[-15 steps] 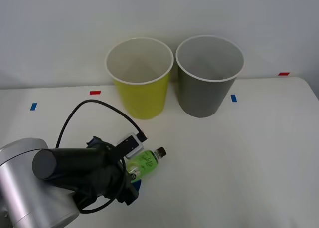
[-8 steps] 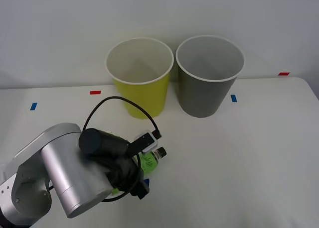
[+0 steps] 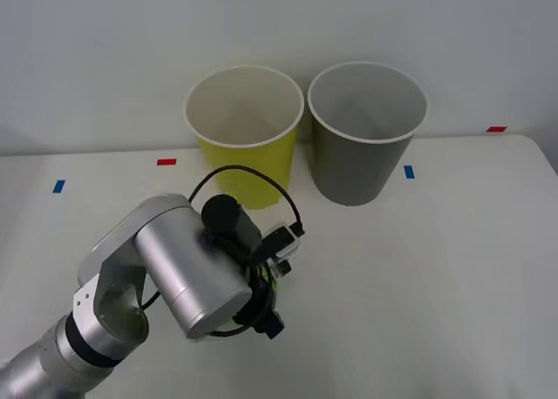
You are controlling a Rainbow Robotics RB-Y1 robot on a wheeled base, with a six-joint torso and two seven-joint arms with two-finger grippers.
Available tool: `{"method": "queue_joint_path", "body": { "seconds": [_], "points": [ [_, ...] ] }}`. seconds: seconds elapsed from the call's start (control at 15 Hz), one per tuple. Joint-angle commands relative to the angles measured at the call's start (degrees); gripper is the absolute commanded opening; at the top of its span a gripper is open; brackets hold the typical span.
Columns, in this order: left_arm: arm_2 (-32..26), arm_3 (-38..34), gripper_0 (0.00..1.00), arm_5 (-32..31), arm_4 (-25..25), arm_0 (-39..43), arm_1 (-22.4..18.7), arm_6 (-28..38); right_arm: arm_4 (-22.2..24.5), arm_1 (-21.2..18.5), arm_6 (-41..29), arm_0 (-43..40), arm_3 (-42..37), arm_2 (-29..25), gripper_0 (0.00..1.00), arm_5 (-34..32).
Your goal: Put cans in the gray bin and PET bottles in the light green bin.
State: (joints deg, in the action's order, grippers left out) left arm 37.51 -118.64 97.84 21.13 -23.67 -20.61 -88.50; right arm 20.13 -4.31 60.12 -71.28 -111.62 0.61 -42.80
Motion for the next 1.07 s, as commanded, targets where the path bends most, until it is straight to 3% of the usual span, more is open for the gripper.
{"method": "queue_joint_path", "body": {
  "seconds": [0.07, 1.07],
  "points": [
    [-0.1, 4.7, 1.00, 1.3, -0.2, -2.1, 2.4, -1.1, 0.0, 0.0, 0.0, 0.0, 0.0, 0.0, 1.00, 0.0],
    [-1.6, 16.7, 1.00, 2.1, -1.4, -4.4, 6.0, -6.3, 0.0, 0.0, 0.0, 0.0, 0.0, 0.0, 1.00, 0.0]
  ]
}}
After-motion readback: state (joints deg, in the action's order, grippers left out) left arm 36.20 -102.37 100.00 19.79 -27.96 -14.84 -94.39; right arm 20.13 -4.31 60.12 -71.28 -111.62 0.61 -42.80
